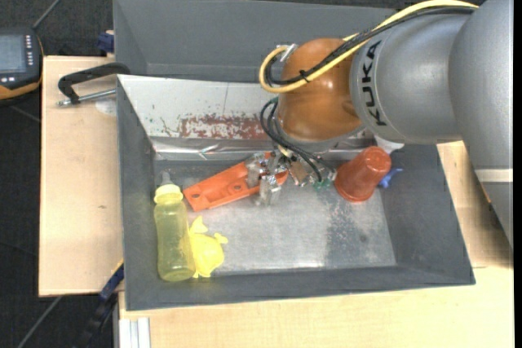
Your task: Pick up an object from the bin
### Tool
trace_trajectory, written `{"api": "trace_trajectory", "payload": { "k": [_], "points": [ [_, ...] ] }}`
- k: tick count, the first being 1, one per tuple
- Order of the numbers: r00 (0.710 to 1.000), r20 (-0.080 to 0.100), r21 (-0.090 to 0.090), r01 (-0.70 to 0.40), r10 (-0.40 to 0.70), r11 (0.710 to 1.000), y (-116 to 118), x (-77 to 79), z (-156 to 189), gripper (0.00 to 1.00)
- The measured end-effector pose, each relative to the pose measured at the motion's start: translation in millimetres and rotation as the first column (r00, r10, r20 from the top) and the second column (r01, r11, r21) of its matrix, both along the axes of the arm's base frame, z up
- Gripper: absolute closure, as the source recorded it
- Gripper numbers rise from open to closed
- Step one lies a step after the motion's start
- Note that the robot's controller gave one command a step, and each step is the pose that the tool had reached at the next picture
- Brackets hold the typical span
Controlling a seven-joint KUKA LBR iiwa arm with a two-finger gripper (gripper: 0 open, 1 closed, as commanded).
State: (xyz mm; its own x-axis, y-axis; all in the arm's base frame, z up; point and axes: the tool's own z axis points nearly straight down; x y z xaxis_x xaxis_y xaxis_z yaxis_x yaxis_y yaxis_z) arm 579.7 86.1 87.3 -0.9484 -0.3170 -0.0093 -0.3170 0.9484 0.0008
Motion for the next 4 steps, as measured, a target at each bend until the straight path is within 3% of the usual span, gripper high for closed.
{"api": "trace_trajectory", "payload": {
  "k": [1, 2, 3, 4],
  "points": [
    [1.0, 0.0, 0.0, 0.0, 0.0, 1.0, 0.0, 0.0, 0.0, 1.0],
    [0.999, 0.005, 0.002, -0.04, 0.04, 0.999, -19.9, -2.6, 79.3, 1.0],
    [0.999, 0.005, 0.002, -0.04, 0.04, 0.999, -19.9, -2.6, 79.3, 1.0],
    [0.999, 0.012, 0.004, -0.033, 0.033, 0.999, -13.5, 9.4, 187.6, 1.0]
  ]
}}
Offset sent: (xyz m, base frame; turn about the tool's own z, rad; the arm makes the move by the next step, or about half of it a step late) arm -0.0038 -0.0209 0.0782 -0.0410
